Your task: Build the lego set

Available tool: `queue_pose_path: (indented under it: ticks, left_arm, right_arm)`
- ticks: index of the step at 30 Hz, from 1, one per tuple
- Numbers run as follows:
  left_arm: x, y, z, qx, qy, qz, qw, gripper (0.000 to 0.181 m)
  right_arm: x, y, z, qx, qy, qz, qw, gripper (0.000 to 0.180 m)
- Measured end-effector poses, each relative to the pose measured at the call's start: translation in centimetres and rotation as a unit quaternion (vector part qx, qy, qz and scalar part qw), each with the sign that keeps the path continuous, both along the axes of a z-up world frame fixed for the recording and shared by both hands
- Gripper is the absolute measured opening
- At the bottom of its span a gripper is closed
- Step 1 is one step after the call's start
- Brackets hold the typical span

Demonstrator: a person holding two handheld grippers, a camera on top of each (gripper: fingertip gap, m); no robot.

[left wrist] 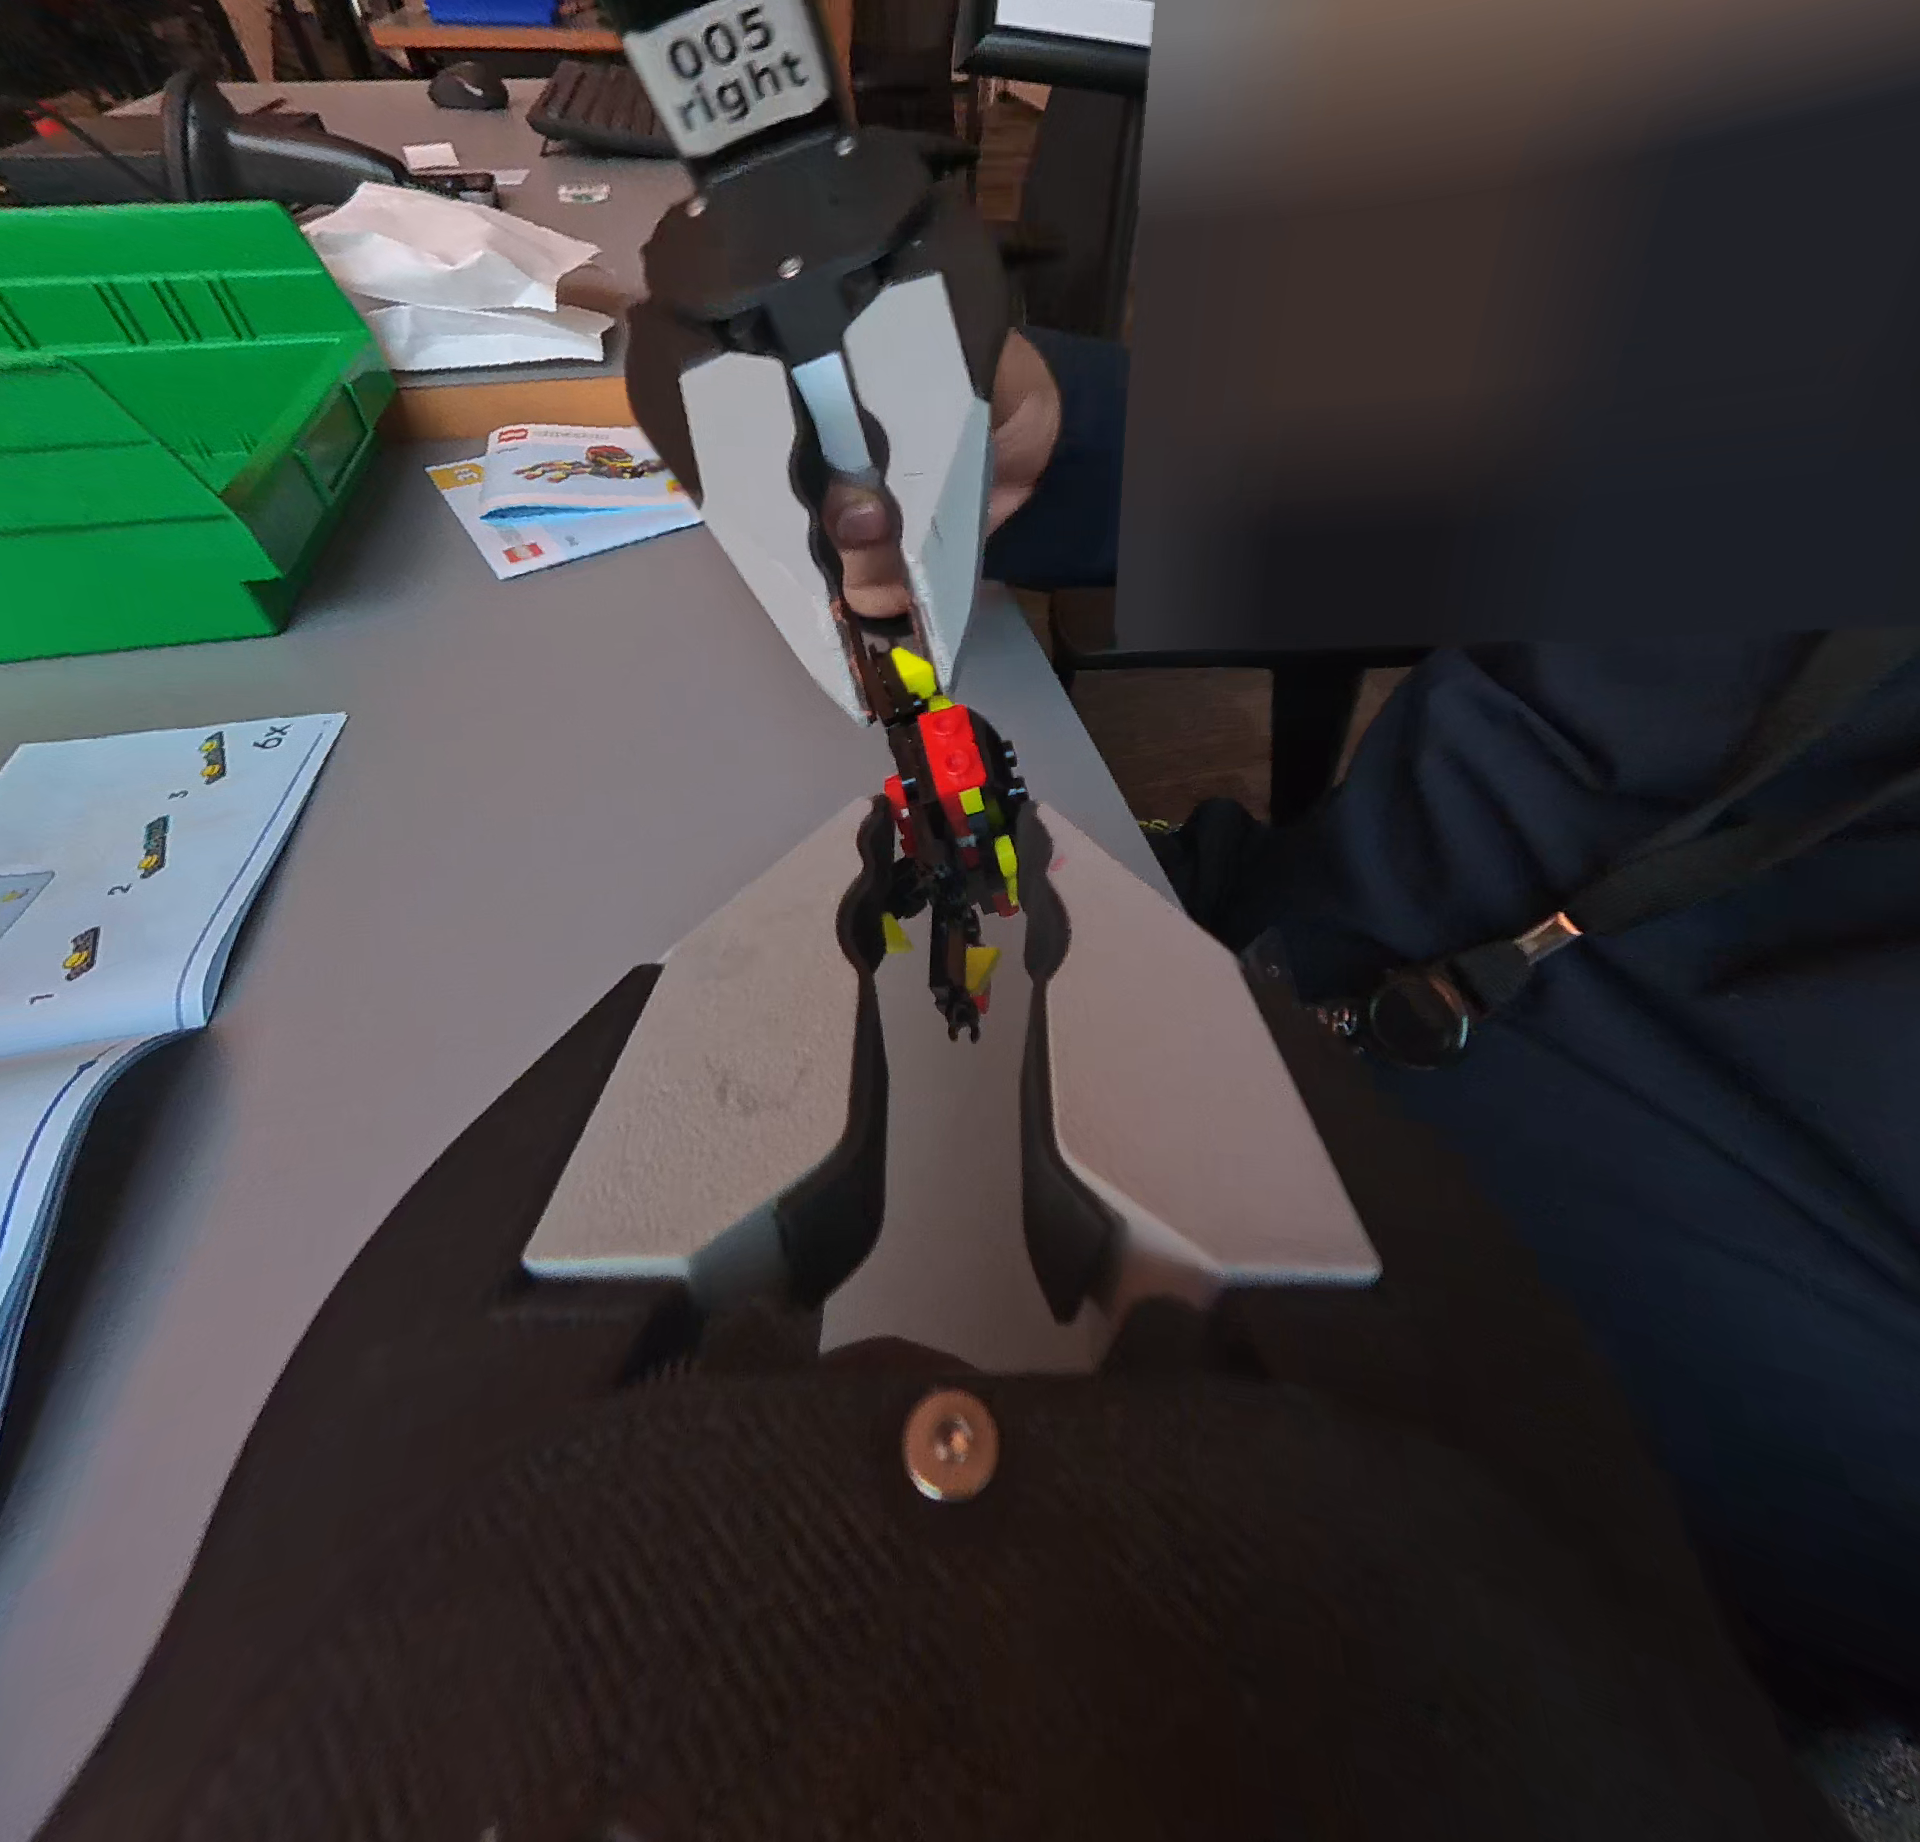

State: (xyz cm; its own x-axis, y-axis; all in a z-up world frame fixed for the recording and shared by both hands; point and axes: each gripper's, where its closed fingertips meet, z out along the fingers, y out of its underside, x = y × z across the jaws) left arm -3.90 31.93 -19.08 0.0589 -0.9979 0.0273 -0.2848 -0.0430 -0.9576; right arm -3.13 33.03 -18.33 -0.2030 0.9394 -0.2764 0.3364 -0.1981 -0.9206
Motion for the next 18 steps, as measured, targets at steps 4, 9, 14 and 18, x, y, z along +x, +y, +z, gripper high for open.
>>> queue_pose_path:
  ticks: [4, 9, 14, 18]
  left_arm:
    - [0.0, 0.0, 0.0, 0.000, -0.001, 0.000, 1.000, 0.020]
    - [-0.5, 2.2, -0.5, -0.023, 0.006, 0.060, 0.998, 0.020]
    - [-0.7, 2.4, -1.2, -0.022, 0.020, 0.063, 0.998, 0.021]
    - [-0.3, 1.8, -0.7, -0.012, 0.014, 0.048, 0.999, 0.020]
  right_arm:
    - [0.0, 0.0, 0.0, -0.001, 0.006, 0.010, 1.000, 0.010]
    - [-0.7, 1.9, -0.3, 0.166, -0.037, -0.122, 0.978, 0.010]
    - [-1.3, 1.8, -0.4, 0.224, -0.065, -0.141, 0.962, 0.009]
    - [-0.7, 1.2, -0.3, 0.117, -0.049, -0.091, 0.988, 0.009]
